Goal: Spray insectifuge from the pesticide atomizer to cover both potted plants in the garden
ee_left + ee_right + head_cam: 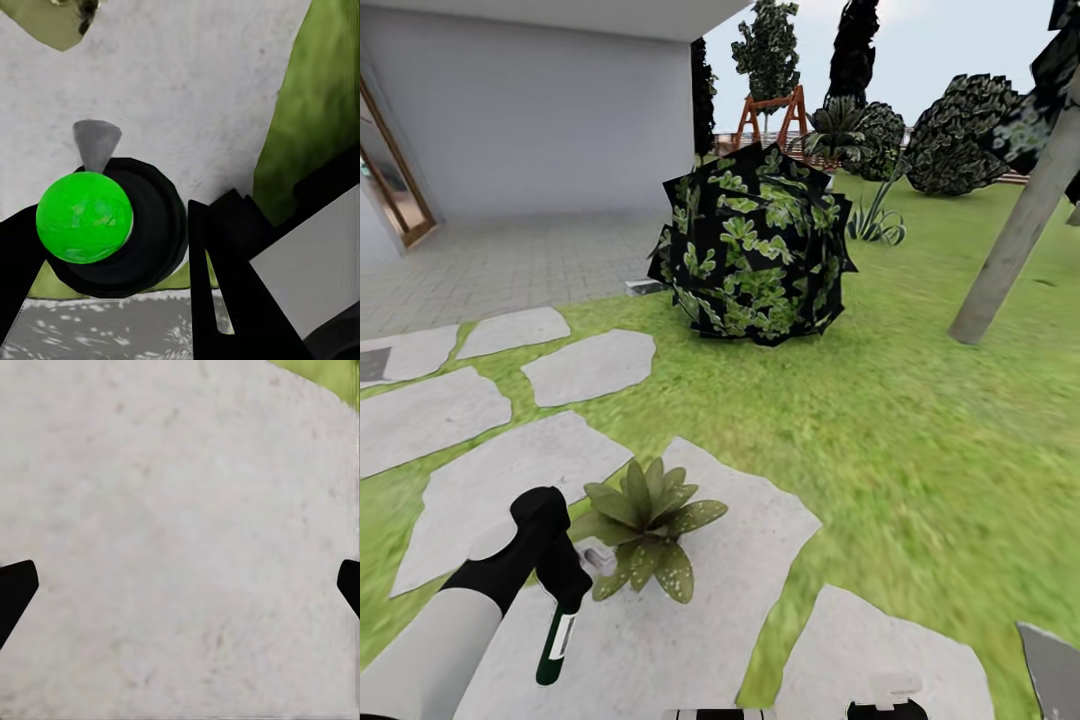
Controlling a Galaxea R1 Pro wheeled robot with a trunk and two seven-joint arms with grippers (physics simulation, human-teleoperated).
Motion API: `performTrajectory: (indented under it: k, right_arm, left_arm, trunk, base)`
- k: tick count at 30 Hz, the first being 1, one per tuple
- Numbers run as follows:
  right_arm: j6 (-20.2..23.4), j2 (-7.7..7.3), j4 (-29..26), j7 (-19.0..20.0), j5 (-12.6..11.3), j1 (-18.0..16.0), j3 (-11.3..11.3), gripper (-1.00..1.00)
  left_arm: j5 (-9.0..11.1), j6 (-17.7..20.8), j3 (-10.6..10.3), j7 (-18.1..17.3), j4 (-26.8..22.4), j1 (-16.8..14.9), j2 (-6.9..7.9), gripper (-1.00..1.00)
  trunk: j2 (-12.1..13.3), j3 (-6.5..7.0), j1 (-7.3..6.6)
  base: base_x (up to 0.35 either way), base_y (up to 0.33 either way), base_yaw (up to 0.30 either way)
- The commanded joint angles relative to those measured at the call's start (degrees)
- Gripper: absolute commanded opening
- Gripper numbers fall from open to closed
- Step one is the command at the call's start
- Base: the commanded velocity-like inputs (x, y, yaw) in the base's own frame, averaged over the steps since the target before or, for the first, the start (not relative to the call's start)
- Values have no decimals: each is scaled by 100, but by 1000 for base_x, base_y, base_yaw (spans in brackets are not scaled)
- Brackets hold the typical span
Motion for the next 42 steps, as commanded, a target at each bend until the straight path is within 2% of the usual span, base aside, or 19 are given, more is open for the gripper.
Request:
performTrajectory:
  k: [1,6,18,24,27,30,31,33,36,42]
  right_arm:
    - [2,0,8,-32,53,-5,14,100]
    - [2,0,8,-32,53,-5,14,100]
    - [-6,0,8,-32,53,-5,16,100]
    - [-5,-1,8,-32,53,-5,14,100]
    - [2,-4,8,-32,53,-5,14,100]
    - [2,-7,8,-32,53,-5,14,100]
    - [2,-8,8,-32,53,-5,14,100]
    - [-1,-5,8,-32,53,-5,14,100]
    - [-5,-1,4,-32,53,-5,14,100]
    - [1,0,3,-32,53,-5,14,100]
  left_arm:
    - [-48,58,-16,-55,-9,3,-1,-100]
    - [-48,65,-16,-55,-10,17,-11,-100]
    - [-83,65,-24,-55,-10,39,14,-100]
    - [-90,60,-28,-55,-2,30,-24,-100]
    - [-52,30,-33,-55,0,-52,-33,-100]
    - [-88,6,-76,-55,34,-322,-25,-100]
    - [-93,2,-104,-55,48,-405,-17,-100]
    - [-94,-2,-338,-55,74,-584,0,-100]
    - [-81,3,-624,-55,90,-656,0,-100]
    - [-75,4,-732,-55,103,-649,0,-100]
  trunk:
    - [-2,-5,-1]
    - [-2,-5,-1]
    - [-2,-5,-1]
    - [-2,-5,-1]
    - [-2,-5,-1]
    - [-2,-5,-1]
    - [-2,-5,-1]
    - [-2,-5,-1]
    - [-2,-5,-1]
    - [-2,-5,-1]
  base:
    - [0,0,-300]
    - [0,107,-238]
    - [-159,260,-7]
    - [106,259,0]
    - [137,102,0]
    - [18,13,0]
    - [7,5,0]
    - [3,2,0]
    - [0,0,0]
    - [0,0,-113]
